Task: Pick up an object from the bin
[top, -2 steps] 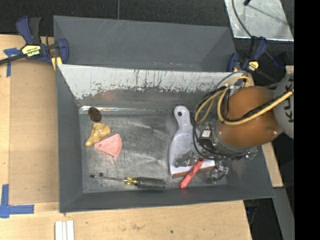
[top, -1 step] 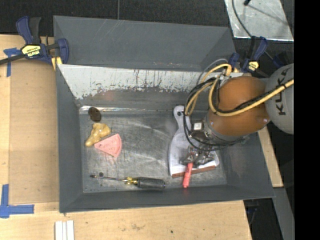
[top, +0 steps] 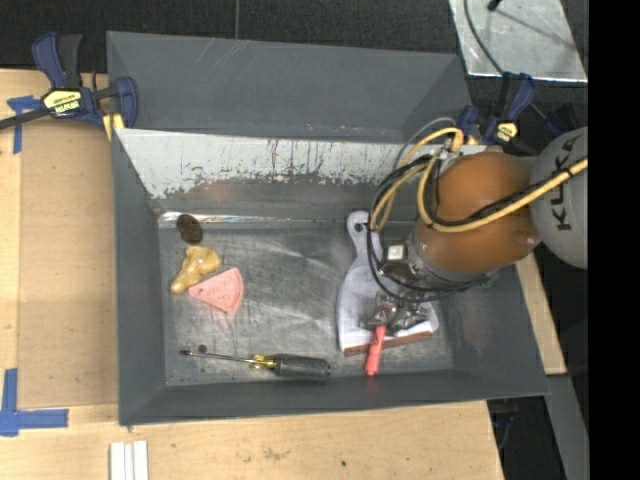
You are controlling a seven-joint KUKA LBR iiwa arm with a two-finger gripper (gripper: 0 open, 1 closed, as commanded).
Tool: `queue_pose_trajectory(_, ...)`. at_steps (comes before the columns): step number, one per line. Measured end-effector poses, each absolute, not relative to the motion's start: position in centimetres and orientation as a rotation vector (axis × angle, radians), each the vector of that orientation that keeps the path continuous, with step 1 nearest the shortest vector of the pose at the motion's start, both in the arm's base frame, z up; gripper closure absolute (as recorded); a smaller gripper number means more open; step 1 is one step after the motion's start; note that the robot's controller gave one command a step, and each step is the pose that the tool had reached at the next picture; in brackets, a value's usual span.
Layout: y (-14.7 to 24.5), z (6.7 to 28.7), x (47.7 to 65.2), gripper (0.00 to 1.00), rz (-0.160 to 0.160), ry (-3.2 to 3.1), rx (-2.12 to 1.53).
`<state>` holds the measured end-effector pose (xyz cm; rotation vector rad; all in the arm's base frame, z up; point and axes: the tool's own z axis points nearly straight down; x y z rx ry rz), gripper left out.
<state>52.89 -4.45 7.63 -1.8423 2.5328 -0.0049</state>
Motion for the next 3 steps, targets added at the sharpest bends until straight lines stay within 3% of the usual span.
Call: queue_pose_trajectory(3,-4.47,7.62,52.89,1.00,-0.005,2.534,-1.841)
